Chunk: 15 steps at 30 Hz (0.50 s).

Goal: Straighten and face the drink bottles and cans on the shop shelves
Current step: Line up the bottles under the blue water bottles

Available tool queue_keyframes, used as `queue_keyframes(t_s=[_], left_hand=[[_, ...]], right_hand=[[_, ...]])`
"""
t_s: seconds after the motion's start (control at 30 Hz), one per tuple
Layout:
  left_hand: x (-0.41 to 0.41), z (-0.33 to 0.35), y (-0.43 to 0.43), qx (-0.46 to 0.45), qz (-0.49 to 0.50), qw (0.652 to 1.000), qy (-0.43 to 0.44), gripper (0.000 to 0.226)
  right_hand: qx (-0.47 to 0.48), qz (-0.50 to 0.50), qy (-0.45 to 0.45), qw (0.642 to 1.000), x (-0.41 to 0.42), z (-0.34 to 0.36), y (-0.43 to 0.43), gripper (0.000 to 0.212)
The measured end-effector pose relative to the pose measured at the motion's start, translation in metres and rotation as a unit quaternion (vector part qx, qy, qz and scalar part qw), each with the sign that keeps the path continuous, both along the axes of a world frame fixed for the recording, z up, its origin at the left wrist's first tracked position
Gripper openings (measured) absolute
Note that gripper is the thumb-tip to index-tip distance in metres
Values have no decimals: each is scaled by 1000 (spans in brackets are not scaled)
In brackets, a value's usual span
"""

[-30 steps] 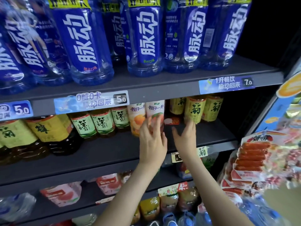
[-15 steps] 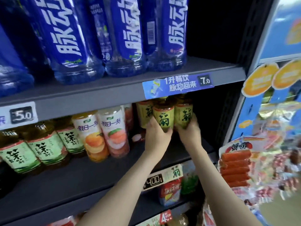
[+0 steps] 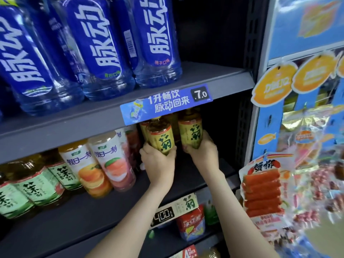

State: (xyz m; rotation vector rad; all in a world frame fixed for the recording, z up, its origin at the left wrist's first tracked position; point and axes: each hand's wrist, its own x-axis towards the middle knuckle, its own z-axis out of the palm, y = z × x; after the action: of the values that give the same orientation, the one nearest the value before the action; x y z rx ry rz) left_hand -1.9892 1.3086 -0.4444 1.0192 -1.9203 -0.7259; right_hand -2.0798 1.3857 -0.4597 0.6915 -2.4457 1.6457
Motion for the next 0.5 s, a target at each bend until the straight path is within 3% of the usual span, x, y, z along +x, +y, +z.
queue_keyframes(t_s=[0.27,0.5], left_hand=[[1,-2,-1,3,18,1000,-3,78],[26,5,7,59,-62,995,-51,79]], right_hand=[[1,35,-18,999,8,-4,-20,66],[26,4,-39,999,48,7,-5,74]])
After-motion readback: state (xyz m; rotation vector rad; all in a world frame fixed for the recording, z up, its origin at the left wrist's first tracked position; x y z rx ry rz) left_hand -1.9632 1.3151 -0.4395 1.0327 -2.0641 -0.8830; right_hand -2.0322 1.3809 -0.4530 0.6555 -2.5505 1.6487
